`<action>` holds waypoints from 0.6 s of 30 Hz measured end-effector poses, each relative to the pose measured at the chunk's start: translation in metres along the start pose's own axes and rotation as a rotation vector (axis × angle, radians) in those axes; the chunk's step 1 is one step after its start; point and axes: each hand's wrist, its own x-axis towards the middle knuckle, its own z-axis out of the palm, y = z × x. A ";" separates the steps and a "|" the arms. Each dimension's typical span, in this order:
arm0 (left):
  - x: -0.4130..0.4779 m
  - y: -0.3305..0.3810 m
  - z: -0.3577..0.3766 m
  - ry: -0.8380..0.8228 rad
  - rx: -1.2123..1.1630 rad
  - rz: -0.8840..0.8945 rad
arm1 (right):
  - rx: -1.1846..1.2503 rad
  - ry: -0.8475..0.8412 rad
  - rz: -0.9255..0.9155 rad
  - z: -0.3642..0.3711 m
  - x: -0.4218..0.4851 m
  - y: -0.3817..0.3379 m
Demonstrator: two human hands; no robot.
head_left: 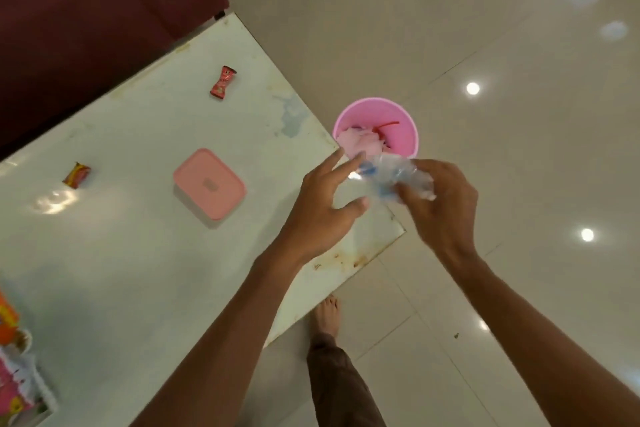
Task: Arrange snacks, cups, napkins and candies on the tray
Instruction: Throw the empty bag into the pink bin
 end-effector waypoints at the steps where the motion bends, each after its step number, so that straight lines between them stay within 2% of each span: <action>1: 0.005 0.001 0.001 0.062 0.026 0.007 | -0.021 0.029 0.044 0.008 0.019 0.013; 3: 0.016 -0.006 0.008 0.139 0.176 0.066 | -0.040 0.026 0.128 0.032 0.052 0.041; 5: 0.026 -0.020 0.015 0.152 0.442 0.126 | -0.095 -0.006 0.133 0.061 0.077 0.068; 10: 0.054 -0.049 0.033 0.066 0.975 0.192 | -0.250 -0.096 0.076 0.118 0.107 0.116; 14: 0.065 -0.061 0.043 0.008 1.062 0.178 | -0.397 -0.220 0.046 0.146 0.117 0.140; 18: 0.063 -0.062 0.049 0.033 1.011 0.196 | -0.390 -0.319 0.140 0.158 0.123 0.151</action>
